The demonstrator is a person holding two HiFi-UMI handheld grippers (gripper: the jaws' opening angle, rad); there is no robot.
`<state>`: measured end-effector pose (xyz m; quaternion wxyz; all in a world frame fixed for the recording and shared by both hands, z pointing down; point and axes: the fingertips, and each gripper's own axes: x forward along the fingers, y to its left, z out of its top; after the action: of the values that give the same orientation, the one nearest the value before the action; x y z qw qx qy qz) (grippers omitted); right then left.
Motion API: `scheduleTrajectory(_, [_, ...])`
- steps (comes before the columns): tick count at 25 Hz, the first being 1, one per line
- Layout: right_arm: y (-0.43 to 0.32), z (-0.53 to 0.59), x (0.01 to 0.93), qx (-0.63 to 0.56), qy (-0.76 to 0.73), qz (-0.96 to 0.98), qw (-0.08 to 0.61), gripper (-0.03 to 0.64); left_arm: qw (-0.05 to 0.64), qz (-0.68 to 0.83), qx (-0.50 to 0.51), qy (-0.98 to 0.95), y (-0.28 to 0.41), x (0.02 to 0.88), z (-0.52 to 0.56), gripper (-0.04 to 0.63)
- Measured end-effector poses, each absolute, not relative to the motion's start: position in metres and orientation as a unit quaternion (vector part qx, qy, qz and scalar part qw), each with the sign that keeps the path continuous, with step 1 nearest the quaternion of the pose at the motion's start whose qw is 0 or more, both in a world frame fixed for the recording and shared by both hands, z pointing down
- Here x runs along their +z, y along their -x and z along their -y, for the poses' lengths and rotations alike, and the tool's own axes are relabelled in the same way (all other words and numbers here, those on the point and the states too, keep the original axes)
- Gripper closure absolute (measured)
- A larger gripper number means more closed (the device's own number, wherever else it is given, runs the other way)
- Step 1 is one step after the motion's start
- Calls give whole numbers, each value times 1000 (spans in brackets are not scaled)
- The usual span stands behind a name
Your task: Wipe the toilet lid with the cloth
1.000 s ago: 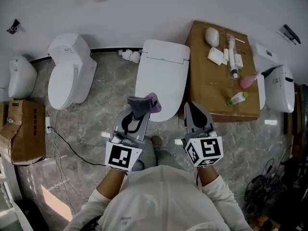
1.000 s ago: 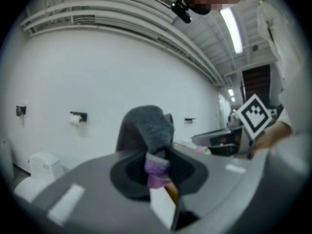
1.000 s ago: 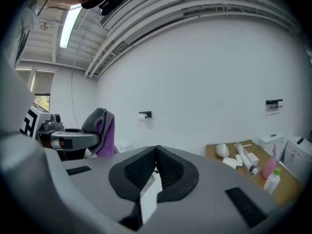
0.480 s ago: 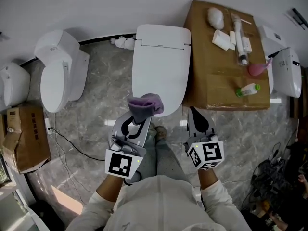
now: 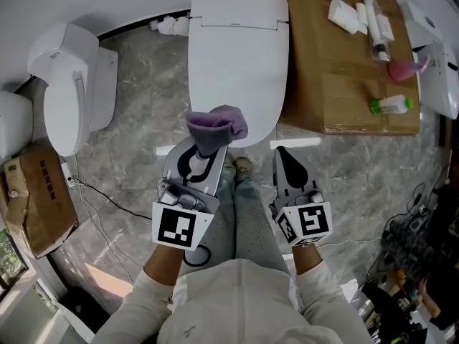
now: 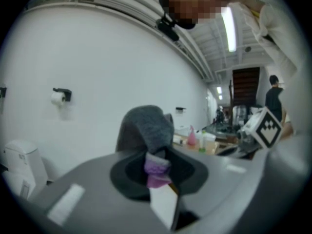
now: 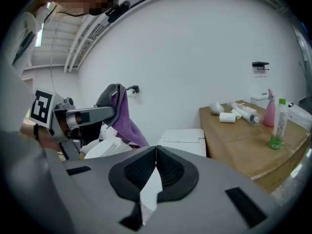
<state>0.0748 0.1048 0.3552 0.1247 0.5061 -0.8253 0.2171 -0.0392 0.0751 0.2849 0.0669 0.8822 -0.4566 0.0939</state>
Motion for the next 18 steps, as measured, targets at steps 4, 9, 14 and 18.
scheduleTrajectory(4, [-72, -101, 370, 215, -508, 825, 128, 601, 67, 446, 95, -887, 36, 303, -72, 529])
scheduleTrajectory(9, [-74, -98, 391, 220, -513, 820, 129, 601, 69, 436, 94, -892, 26, 323, -67, 529])
scheduleTrajectory(14, [-79, -95, 420, 233, -517, 812, 135, 601, 71, 434, 88, -894, 18, 335, -60, 529])
scheduleTrajectory(18, [-82, -93, 442, 243, -514, 810, 145, 601, 73, 429, 89, -896, 9, 344, -56, 529])
